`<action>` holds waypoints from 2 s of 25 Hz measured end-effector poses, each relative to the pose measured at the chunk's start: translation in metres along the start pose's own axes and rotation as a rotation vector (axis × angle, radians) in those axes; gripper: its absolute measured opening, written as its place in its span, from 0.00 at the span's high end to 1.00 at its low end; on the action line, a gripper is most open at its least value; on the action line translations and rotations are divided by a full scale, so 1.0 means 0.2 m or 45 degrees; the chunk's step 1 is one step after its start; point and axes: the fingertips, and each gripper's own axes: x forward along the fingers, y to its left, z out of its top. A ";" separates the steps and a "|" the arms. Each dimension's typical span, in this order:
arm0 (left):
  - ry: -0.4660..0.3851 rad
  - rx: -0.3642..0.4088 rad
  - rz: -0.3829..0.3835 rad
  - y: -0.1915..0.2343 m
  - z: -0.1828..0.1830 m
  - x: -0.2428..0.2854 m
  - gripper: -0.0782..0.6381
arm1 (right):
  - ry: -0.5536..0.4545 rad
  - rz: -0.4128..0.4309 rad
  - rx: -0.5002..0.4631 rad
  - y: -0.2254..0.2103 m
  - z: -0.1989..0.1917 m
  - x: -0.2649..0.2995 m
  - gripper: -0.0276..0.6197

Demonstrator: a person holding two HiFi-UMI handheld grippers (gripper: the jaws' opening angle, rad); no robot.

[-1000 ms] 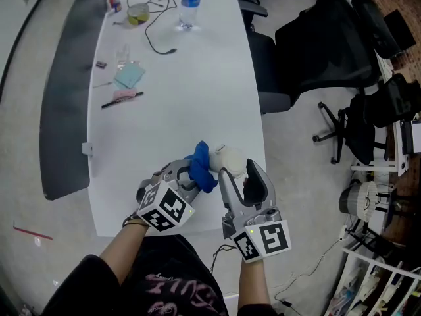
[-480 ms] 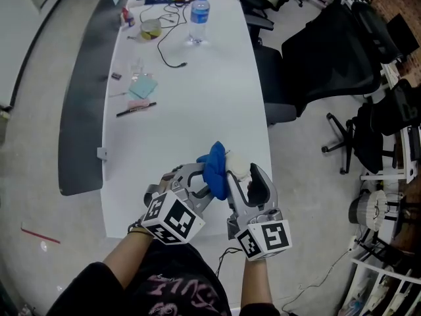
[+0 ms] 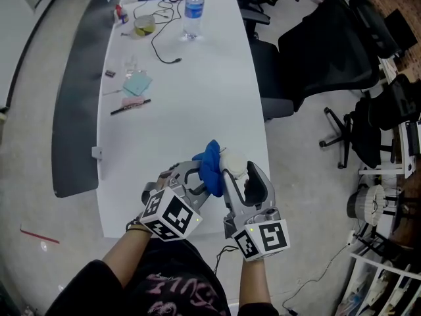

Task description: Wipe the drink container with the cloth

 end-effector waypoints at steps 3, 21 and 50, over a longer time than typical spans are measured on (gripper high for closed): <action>0.018 -0.006 -0.007 0.00 -0.05 0.03 0.74 | 0.004 -0.003 0.004 0.00 0.00 0.00 0.57; 0.152 -0.087 -0.088 0.02 -0.40 0.23 0.74 | 0.035 -0.010 -0.006 0.00 -0.02 0.01 0.58; 0.069 -0.125 0.138 -0.12 -0.26 -0.25 0.74 | -0.125 -0.109 0.053 -0.02 0.02 -0.51 0.67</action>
